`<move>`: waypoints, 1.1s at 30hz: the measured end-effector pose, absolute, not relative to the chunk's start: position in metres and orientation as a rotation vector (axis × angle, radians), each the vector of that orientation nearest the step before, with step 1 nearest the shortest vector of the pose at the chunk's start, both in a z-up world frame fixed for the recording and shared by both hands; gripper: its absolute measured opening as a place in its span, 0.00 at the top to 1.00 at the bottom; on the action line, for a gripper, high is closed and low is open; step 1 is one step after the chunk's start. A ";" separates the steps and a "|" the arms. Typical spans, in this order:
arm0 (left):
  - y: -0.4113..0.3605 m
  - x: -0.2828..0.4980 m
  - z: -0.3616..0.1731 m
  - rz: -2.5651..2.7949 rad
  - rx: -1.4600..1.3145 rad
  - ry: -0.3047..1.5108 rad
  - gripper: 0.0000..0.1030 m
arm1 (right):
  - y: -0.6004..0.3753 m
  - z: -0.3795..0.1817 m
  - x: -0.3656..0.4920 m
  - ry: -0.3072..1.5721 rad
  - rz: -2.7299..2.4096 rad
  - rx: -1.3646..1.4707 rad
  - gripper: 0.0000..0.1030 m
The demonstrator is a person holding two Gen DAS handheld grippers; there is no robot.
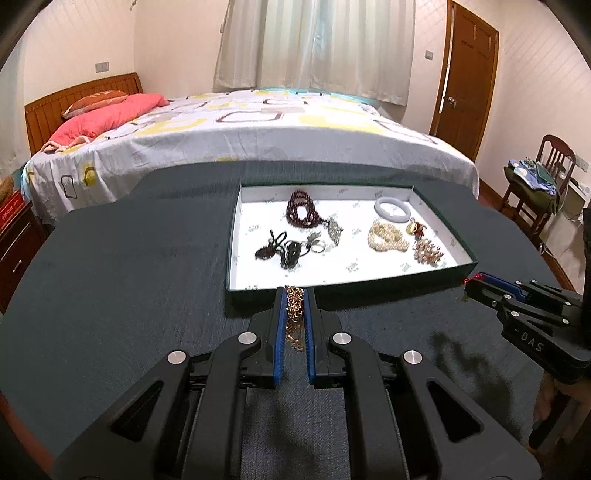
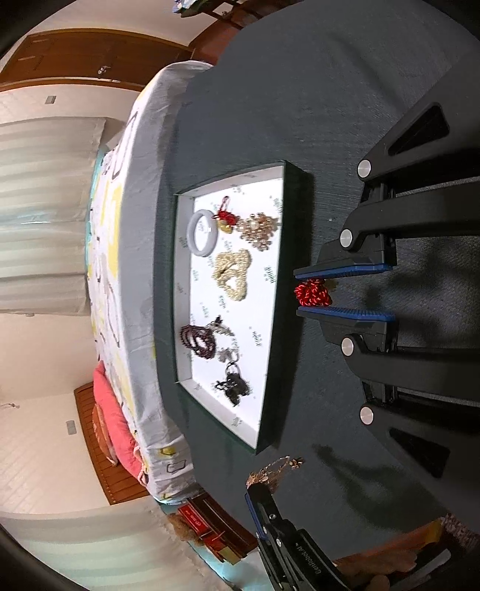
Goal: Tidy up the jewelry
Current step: 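Carry the chain and red charm into the white box and open both tools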
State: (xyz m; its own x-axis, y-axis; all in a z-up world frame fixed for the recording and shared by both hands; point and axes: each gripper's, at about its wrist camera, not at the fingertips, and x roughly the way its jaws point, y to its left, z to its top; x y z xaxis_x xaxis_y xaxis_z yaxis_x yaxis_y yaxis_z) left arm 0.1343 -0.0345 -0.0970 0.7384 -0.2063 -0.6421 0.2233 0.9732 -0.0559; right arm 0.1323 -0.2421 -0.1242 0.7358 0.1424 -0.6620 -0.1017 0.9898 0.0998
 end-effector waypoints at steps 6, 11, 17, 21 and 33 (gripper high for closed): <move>-0.039 0.137 -0.081 -0.252 0.027 0.659 0.91 | -0.237 -0.102 0.137 0.676 0.147 0.048 0.85; -0.047 0.147 -0.065 -0.271 0.034 0.611 0.91 | -0.230 -0.084 0.146 0.628 0.164 0.029 0.85; -0.057 0.167 -0.048 -0.282 0.029 0.550 0.91 | -0.227 -0.064 0.163 0.567 0.170 0.013 0.85; -0.063 0.182 -0.044 -0.276 0.023 0.524 0.91 | -0.227 -0.058 0.178 0.546 0.165 0.010 0.85; -0.071 0.231 -0.111 -0.203 0.035 0.653 0.91 | -0.224 -0.122 0.224 0.691 0.147 0.013 0.85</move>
State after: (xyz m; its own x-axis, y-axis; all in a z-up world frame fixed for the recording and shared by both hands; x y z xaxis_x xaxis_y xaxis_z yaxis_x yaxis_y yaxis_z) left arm 0.2315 -0.0714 -0.1114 0.7752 -0.1767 -0.6065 0.1989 0.9795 -0.0311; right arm 0.2238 -0.2236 -0.1219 0.7606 0.1397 -0.6340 -0.1310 0.9895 0.0608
